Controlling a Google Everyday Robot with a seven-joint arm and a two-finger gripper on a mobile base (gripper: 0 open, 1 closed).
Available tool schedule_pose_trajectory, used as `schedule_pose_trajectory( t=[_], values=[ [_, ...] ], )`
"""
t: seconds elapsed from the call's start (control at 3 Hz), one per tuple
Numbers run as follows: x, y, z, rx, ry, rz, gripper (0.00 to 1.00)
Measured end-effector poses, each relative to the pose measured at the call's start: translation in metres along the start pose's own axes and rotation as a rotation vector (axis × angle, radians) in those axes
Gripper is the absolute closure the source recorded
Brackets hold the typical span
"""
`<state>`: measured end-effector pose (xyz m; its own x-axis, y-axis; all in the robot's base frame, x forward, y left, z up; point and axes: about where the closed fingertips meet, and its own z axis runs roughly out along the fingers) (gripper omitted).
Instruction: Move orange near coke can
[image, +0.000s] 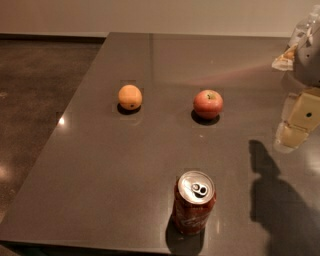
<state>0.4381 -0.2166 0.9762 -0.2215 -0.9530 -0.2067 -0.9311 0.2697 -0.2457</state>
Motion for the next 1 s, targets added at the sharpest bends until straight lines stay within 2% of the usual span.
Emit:
schedule_pose_trajectory(
  t=[0.33,0.67,1.0],
  values=[
    [-0.001,-0.001,-0.001,0.003,-0.004,0.000,0.00],
    [-0.028,-0.012,0.006,-0.001,-0.059,-0.020,0.00],
    [-0.075,-0.029,0.027,-0.024,-0.135,-0.055,0.00]
  ],
)
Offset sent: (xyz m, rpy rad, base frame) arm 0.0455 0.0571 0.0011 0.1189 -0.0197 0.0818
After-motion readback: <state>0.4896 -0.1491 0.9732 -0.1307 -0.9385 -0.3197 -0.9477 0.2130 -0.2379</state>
